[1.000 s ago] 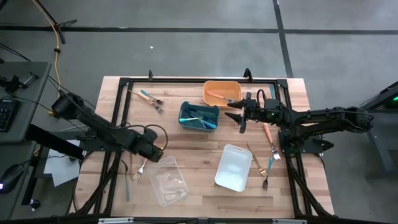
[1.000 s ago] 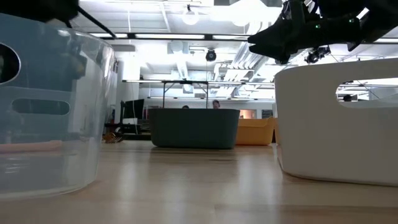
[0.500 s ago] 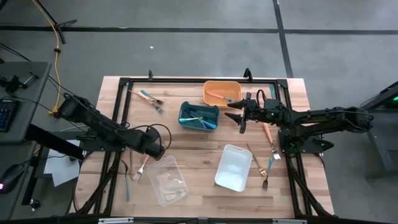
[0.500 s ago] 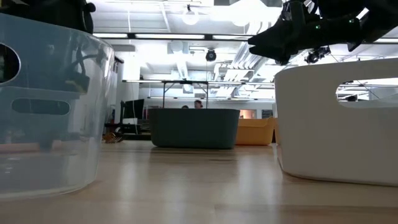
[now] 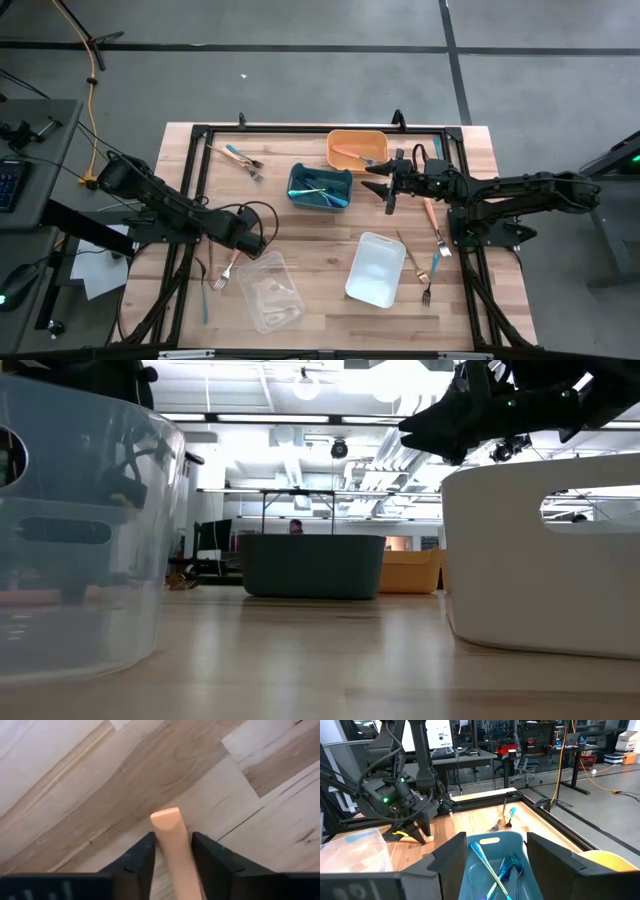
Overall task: Sort silverware by color (type)
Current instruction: Put the light orange fork into the yellow bin
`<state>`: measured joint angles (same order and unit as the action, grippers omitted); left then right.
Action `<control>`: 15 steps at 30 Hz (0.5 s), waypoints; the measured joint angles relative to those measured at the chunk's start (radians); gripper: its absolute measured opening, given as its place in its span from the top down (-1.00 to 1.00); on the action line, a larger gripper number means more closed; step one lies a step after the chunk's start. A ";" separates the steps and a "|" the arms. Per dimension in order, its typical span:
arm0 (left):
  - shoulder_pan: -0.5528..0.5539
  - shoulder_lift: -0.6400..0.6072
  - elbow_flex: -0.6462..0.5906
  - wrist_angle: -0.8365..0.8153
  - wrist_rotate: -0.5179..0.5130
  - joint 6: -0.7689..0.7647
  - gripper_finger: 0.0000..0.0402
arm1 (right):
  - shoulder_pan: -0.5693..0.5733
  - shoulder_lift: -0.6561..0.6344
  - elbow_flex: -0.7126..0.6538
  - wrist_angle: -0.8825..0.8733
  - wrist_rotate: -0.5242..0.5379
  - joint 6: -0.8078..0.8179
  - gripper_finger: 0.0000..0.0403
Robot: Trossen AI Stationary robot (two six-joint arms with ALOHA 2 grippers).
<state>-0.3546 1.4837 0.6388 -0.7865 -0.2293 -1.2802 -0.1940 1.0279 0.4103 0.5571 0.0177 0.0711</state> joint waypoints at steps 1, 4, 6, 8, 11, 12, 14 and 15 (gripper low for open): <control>0.000 0.000 0.000 0.002 -0.002 0.001 0.54 | 0.000 0.000 0.000 0.000 0.000 0.000 0.00; 0.000 0.000 0.000 -0.002 -0.016 0.016 0.68 | 0.000 0.000 0.000 0.000 0.000 0.000 0.00; -0.001 0.000 -0.001 0.000 -0.021 0.018 0.68 | 0.000 0.000 0.000 0.000 0.000 0.000 0.00; 0.000 0.001 0.004 -0.001 -0.027 0.028 0.68 | 0.000 0.000 0.000 0.000 0.000 0.000 0.00; 0.000 0.001 0.023 -0.005 -0.035 0.043 0.68 | 0.000 0.000 0.000 0.000 0.001 0.000 0.00; 0.000 0.003 0.031 -0.006 -0.035 0.057 0.68 | 0.000 0.000 0.000 0.000 0.001 0.000 0.00; 0.002 0.007 0.051 -0.012 -0.058 0.083 0.68 | 0.000 0.000 0.000 0.000 0.001 0.000 0.00; 0.002 0.005 0.065 -0.013 -0.067 0.093 0.68 | 0.000 0.000 0.000 0.000 0.001 0.000 0.00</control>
<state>-0.3523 1.4890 0.7039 -0.7999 -0.2967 -1.1875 -0.1937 1.0279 0.4103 0.5571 0.0192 0.0711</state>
